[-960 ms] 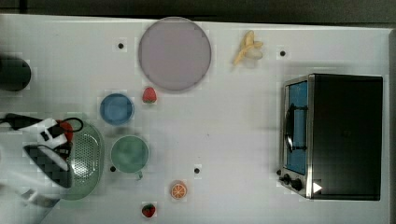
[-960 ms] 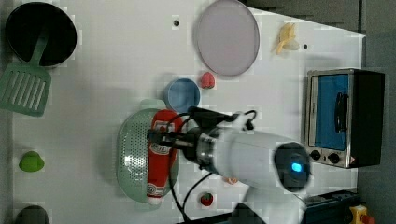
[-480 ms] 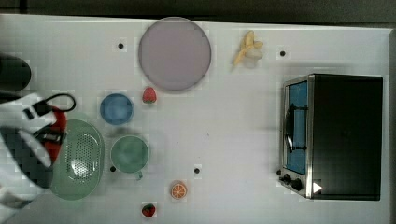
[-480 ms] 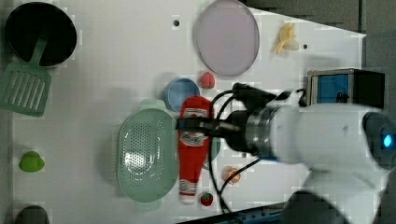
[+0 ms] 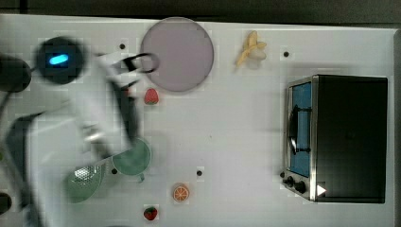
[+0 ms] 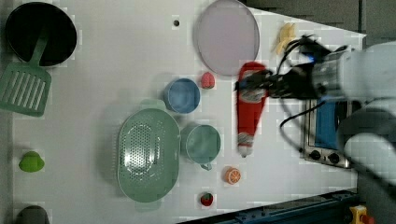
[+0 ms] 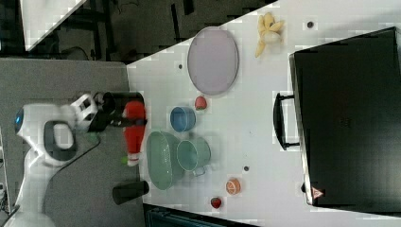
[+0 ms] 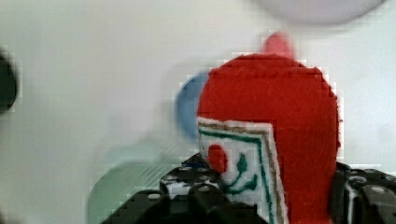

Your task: Pick ketchup from strainer and place it on the table

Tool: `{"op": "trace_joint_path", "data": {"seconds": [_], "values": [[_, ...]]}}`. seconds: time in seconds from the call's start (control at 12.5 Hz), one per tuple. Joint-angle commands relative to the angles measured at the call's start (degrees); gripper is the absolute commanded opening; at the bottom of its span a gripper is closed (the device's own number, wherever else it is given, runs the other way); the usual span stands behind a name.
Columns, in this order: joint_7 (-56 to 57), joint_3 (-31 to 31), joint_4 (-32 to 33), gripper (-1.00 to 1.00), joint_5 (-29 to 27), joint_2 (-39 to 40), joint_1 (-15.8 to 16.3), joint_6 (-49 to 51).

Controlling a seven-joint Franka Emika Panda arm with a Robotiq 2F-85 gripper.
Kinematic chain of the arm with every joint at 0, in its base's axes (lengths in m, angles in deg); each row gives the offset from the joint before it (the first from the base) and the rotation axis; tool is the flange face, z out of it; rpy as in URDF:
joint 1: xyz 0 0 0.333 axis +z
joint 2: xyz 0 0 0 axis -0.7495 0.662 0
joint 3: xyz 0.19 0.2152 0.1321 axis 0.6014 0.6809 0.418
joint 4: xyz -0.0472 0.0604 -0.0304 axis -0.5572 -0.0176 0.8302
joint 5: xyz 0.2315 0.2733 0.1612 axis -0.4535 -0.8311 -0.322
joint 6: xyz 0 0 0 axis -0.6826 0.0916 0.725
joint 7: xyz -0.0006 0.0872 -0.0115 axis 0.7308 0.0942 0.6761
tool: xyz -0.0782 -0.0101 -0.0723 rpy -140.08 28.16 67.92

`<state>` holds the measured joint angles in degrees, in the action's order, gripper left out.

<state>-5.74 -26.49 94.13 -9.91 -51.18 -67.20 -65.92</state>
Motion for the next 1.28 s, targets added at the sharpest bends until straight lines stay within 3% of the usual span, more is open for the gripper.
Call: {"op": "trace_joint_path", "data": {"seconds": [0.08,0.56,0.96,1.28], "values": [[11.33,-6.60,-1.05,0.18,0.08,-0.32,-5.60,0.98],[16.01,-17.56,4.62,0.18,0.08,0.95,-7.49,-1.93],[15.99,-18.43,15.49,0.18,0.10,2.53,-7.46,-15.01],[16.00,-18.73,18.96,0.25,0.13,7.25,-7.49,-22.18]]}}
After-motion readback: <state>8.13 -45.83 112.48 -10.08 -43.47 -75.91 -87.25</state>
